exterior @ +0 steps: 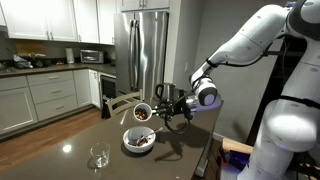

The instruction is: Pour cereal from the mug to the bowl.

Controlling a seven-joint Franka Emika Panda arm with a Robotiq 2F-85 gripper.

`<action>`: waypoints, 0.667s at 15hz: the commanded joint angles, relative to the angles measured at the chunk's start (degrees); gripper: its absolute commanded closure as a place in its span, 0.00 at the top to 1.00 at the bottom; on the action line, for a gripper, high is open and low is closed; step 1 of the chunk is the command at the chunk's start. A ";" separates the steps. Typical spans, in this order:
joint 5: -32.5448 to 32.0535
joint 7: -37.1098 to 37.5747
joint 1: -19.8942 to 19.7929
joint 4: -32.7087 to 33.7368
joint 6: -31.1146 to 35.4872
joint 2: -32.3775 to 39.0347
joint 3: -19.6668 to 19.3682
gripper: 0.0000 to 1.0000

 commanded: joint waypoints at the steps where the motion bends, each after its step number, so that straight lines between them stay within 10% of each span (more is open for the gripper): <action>1: 1.37 -3.64 -0.26 -0.32 -8.17 0.72 -0.16 0.04; 10: 0.24 -5.57 -0.06 0.37 -16.33 3.70 -0.40 0.16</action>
